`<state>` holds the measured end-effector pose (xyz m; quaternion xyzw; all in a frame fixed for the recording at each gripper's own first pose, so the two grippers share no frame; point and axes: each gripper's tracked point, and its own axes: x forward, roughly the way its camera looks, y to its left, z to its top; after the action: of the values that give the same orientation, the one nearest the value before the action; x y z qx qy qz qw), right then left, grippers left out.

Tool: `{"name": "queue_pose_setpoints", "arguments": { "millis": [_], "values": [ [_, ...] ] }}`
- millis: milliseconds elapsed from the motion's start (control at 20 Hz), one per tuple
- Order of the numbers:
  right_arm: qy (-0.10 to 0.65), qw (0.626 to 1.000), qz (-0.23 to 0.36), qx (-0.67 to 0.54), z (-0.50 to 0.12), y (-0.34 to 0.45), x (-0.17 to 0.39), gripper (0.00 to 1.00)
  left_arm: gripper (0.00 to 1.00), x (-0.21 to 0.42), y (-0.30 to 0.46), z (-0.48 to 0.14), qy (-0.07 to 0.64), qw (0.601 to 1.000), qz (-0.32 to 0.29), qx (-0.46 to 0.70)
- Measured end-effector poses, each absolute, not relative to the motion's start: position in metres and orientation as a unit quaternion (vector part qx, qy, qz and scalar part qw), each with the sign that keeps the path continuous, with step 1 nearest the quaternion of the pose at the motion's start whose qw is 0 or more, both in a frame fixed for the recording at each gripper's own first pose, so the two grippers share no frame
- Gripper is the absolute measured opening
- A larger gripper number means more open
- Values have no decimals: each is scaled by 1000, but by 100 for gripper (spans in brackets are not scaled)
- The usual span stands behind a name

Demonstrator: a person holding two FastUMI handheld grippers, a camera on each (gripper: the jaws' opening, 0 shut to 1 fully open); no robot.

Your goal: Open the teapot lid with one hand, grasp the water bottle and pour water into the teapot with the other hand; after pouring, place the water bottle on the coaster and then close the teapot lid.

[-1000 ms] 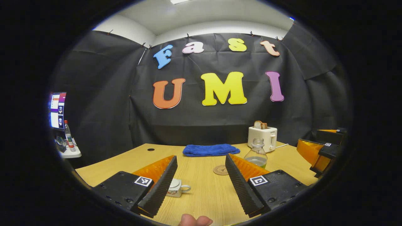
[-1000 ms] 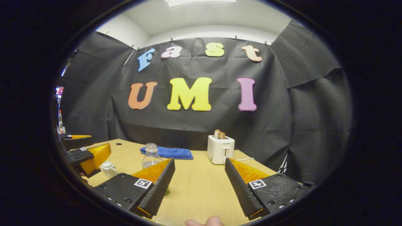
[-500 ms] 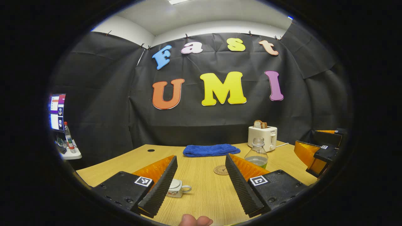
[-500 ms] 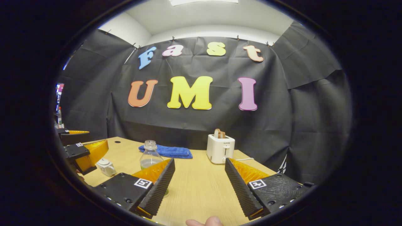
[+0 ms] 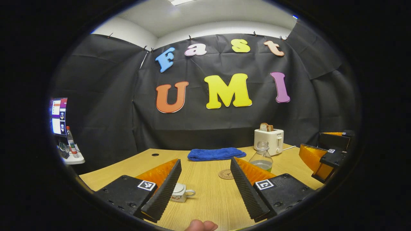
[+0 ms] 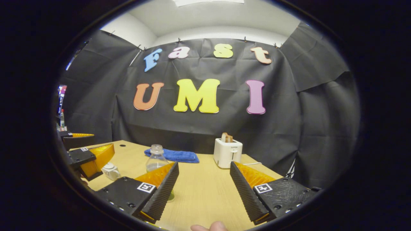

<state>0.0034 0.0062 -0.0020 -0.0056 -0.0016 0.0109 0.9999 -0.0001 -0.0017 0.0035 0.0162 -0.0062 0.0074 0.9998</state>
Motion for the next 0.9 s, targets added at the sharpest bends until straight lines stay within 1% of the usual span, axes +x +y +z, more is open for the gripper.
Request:
{"name": "queue_pose_setpoints", "arguments": {
  "millis": [250,300,400,500,650,900],
  "values": [
    [3,1000,21,9,-5,11,3,98,98,-4,11,6,-10,999,22,24],
    [5,1000,25,10,-6,13,4,96,98,-5,13,7,-12,999,23,27],
    [5,999,32,9,-8,15,4,95,98,-6,21,4,-12,999,24,28],
    [7,999,36,11,-11,15,5,98,98,-7,29,-5,-2,999,25,24],
    [18,999,43,10,-22,16,7,95,98,-8,46,-21,14,999,34,15],
    [47,998,43,13,-46,8,12,96,98,5,66,-53,52,998,43,8]
  ]
}}
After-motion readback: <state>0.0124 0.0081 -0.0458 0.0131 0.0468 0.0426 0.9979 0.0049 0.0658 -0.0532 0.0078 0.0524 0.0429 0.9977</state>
